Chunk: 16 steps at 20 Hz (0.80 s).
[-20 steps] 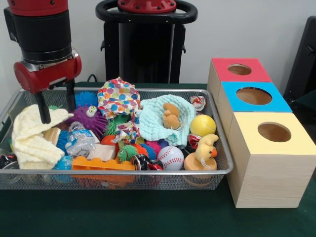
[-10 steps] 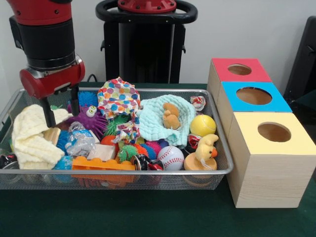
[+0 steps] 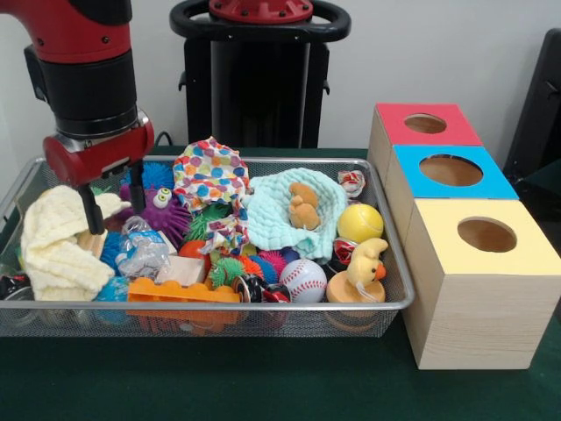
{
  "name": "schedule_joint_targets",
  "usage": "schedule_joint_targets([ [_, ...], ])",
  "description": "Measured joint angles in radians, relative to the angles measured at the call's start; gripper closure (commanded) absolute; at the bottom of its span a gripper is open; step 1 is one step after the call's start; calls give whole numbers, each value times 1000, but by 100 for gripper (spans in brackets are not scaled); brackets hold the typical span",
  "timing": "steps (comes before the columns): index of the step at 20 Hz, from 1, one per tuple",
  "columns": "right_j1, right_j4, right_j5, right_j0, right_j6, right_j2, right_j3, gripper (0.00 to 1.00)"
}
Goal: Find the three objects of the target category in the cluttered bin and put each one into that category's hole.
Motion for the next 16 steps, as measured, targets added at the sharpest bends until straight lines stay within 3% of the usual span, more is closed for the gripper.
schedule_joint_targets([
  [16,25,-9,-13,11,0,-39,12,0],
])
